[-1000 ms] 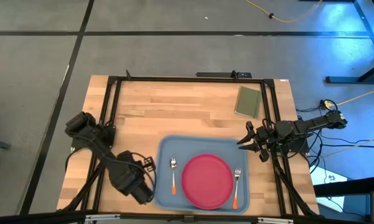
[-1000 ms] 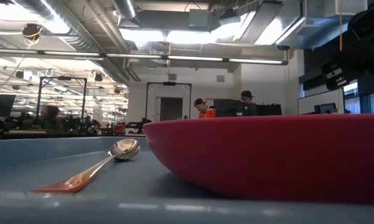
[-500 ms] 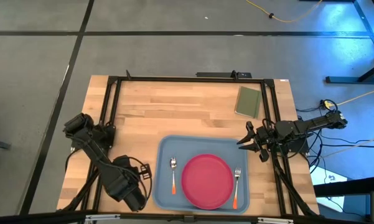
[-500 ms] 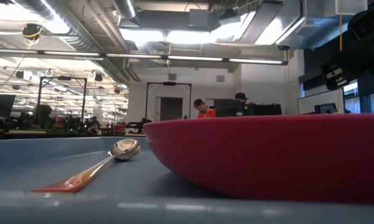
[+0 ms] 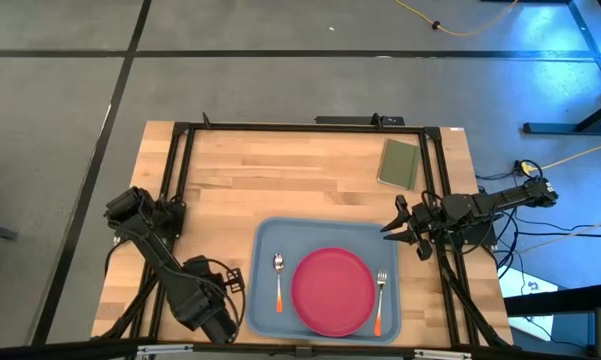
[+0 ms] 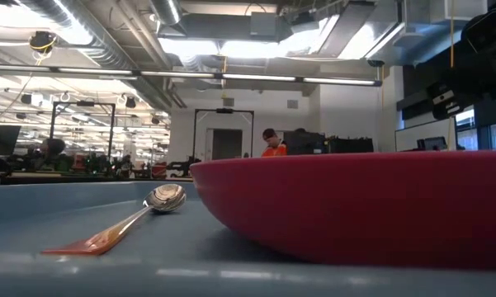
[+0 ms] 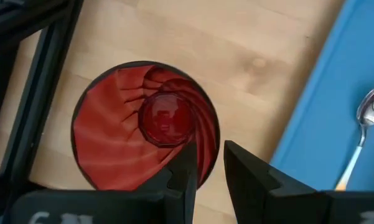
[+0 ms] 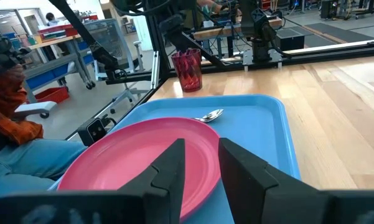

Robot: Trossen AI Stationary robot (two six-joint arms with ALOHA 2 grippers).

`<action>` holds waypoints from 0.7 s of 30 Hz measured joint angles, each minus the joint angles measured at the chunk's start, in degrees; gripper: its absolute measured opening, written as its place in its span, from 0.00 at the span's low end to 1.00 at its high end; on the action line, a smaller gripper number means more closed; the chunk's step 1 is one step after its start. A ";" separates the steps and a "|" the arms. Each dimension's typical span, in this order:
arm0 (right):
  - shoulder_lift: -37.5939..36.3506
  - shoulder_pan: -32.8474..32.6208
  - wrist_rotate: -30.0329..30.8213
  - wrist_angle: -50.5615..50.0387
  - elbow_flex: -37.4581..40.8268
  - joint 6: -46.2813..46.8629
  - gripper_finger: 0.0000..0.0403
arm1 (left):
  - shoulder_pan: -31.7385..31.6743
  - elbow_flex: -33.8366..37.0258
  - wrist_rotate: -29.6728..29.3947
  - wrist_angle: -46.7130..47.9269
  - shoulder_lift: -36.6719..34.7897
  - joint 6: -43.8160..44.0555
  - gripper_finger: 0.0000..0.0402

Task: Pick and place plate/cup/fork/spoon on tray
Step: Put the red cup to the top of the orange spoon on the blue serving tray

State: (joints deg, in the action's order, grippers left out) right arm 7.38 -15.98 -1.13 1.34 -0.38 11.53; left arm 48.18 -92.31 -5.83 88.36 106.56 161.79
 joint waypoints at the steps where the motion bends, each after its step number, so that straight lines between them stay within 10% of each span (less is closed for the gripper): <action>1: 0.00 0.01 -0.02 0.00 -0.02 0.00 0.25 | 0.00 0.00 0.08 0.01 -0.02 0.11 0.18; 21: 0.00 0.02 -0.02 0.00 -0.01 0.00 0.25 | -0.62 0.31 -0.06 -1.34 3.06 0.18 0.18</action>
State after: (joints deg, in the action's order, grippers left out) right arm 7.38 -15.97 -1.14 1.34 -0.39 11.53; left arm 47.56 -92.00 -5.89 87.02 109.62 161.97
